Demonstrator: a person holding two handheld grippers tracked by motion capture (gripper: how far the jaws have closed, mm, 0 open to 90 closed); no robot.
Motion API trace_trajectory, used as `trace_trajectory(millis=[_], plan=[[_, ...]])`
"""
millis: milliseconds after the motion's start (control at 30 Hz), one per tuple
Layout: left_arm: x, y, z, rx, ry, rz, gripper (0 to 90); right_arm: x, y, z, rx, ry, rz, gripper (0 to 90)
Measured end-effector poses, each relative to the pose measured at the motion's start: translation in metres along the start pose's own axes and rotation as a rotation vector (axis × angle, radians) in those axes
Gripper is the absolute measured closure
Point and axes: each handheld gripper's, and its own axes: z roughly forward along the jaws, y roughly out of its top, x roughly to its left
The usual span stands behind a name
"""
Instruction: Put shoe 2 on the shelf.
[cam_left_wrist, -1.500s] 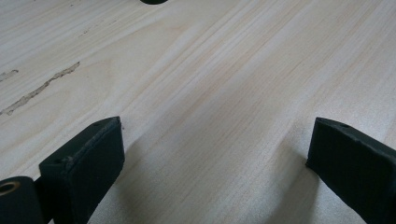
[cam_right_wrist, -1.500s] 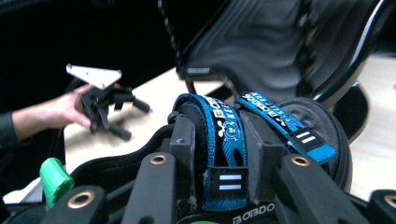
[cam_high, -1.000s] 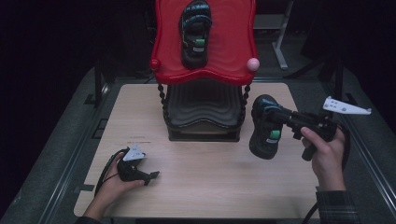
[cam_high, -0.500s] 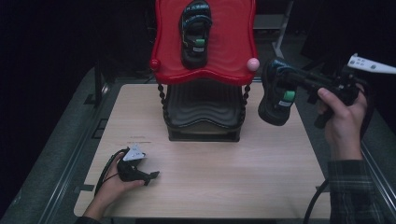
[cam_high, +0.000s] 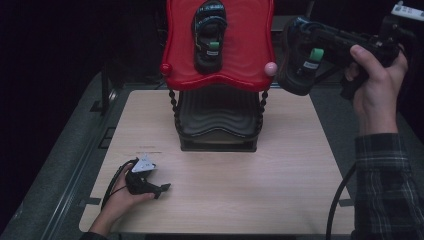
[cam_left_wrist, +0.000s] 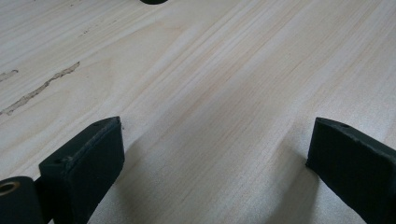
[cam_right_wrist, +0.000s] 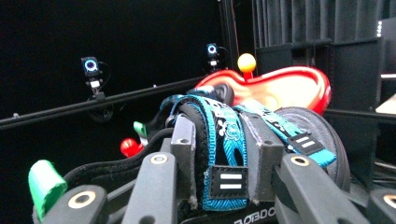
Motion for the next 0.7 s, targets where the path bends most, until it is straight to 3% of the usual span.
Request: trace_trajectory(millis=[300, 333, 700], plan=[[0.0, 0.0, 0.0, 0.002, -0.004, 0.006, 3.0, 0.0, 0.023, 0.034, -0.021, 0.042, 0.0, 67.9], [0.0, 0.0, 0.0, 0.001, -0.005, 0.005, 3.0, 0.0, 0.026, 0.047, -0.013, 0.054, -0.005, 67.8], [-0.001, 0.0, 0.0, 0.001, -0.008, 0.008, 3.0, -0.007, 0.027, 0.109, 0.062, 0.052, -0.028, 67.8]])
